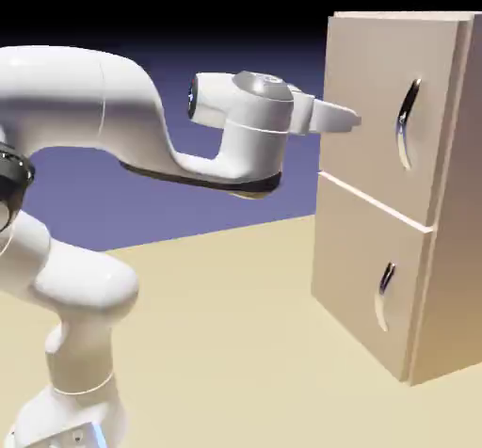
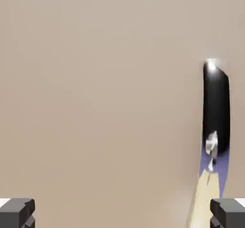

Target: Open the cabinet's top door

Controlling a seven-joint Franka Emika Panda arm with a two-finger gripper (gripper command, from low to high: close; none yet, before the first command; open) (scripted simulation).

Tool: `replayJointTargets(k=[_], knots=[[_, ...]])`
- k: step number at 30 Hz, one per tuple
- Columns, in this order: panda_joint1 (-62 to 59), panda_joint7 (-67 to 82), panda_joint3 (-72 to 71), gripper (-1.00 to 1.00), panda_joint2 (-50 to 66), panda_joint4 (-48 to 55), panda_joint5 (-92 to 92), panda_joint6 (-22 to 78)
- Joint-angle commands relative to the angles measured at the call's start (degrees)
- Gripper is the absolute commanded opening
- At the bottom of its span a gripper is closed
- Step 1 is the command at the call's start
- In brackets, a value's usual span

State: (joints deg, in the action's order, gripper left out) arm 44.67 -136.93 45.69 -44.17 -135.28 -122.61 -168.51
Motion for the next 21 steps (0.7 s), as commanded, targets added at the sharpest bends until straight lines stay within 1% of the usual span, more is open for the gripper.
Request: replayJointTargets(k=[1, 14, 16, 21], knots=[[0.9, -1.9, 0.9, 0.0, -0.2, 0.5, -2.5, 0.1], [12.5, -26.9, 13.0, 0.0, -3.3, 7.3, -34.9, 1.6], [13.0, -28.0, 13.5, 0.0, -3.4, 7.6, -36.3, 1.6], [23.4, -29.0, 21.0, 0.0, 0.1, 15.1, -37.6, 2.2]])
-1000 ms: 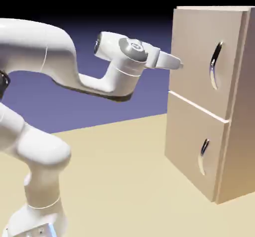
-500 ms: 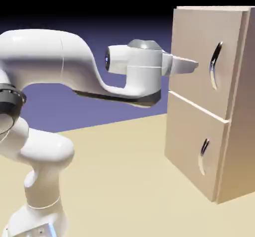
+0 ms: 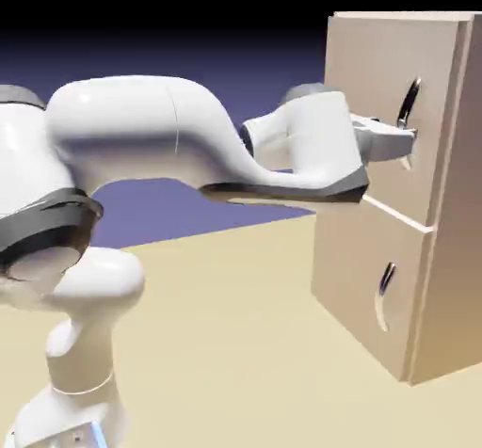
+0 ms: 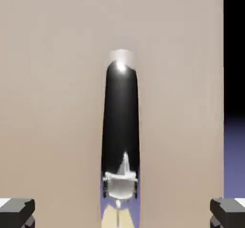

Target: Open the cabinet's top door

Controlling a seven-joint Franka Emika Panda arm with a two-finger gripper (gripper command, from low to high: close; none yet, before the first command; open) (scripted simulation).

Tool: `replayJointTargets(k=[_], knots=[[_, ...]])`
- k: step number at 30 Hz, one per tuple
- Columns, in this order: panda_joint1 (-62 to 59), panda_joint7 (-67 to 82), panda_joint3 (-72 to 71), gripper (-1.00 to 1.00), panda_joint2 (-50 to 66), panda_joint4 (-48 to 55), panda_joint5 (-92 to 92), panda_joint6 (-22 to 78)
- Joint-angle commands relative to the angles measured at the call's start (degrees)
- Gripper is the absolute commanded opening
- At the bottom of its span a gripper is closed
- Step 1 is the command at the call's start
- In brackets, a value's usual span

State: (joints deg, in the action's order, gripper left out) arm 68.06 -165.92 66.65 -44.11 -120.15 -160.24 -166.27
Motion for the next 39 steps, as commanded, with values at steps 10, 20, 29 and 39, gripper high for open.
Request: replayJointTargets(k=[10, 20, 29, 39], knots=[[-13.7, -0.1, -11.4, -1.0, 2.6, -9.1, 7.3, 6.9], [-34.4, -0.1, -31.4, -1.0, 3.5, -19.8, 19.4, 13.9], [-52.2, -0.1, -50.0, -1.0, 1.9, -26.2, 31.4, 16.6], [-69.2, 0.0, -67.5, -1.0, -1.5, -29.7, 43.0, 15.0]])
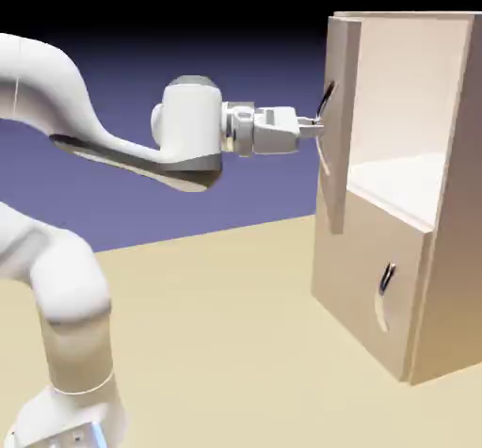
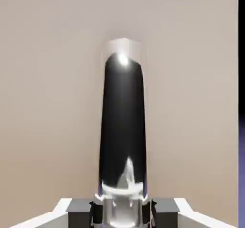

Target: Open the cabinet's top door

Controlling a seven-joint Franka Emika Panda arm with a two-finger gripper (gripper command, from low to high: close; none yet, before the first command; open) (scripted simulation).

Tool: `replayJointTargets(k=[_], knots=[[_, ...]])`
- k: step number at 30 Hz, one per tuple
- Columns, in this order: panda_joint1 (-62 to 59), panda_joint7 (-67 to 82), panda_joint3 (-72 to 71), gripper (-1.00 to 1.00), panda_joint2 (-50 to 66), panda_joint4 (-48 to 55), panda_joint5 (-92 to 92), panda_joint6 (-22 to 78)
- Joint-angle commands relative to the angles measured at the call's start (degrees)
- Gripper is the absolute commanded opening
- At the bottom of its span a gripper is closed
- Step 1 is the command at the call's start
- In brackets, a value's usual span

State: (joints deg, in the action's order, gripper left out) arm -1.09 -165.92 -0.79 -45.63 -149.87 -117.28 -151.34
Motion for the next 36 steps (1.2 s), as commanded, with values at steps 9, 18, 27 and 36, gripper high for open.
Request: replayJointTargets(k=[9, 18, 27, 36], knots=[[-4.9, 9.9, -12.6, -1.0, -7.7, -5.0, 20.9, 7.0], [-1.5, 18.2, -26.7, -1.0, -11.2, -5.0, 43.0, 26.3], [-4.6, 20.1, -44.1, -1.0, -6.4, 4.8, 59.4, 48.7], [-18.3, 20.0, -62.8, -1.0, 0.1, 21.3, 69.3, 68.9]])
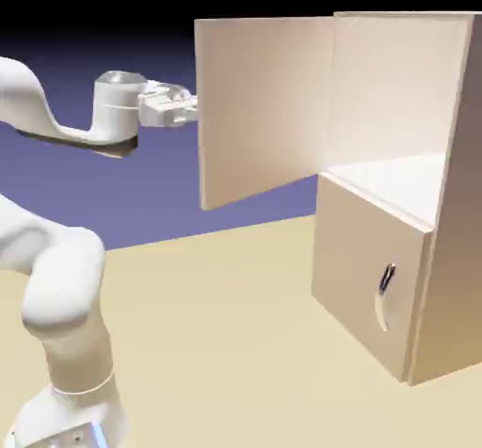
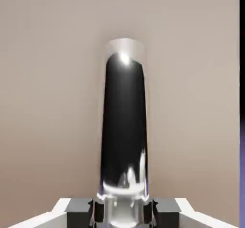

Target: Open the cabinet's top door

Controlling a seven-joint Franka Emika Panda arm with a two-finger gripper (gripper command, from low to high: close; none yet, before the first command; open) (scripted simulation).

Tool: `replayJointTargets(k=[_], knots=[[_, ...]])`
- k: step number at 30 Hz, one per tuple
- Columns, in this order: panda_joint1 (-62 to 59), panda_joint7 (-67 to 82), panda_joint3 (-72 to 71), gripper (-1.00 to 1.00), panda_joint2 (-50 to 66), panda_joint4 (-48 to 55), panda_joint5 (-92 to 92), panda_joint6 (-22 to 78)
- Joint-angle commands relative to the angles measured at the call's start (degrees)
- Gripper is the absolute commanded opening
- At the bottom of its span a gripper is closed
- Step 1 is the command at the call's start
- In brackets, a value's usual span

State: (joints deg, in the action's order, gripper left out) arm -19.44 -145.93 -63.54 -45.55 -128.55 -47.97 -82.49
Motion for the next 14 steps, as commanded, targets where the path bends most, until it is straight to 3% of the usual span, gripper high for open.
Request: replayJointTargets(k=[1, 14], knots=[[-2.0, 0.1, -2.1, -1.0, 0.4, 2.0, 0.9, 2.0], [-27.4, 4.3, -22.0, -1.0, -2.7, 24.7, 9.3, 19.1]])
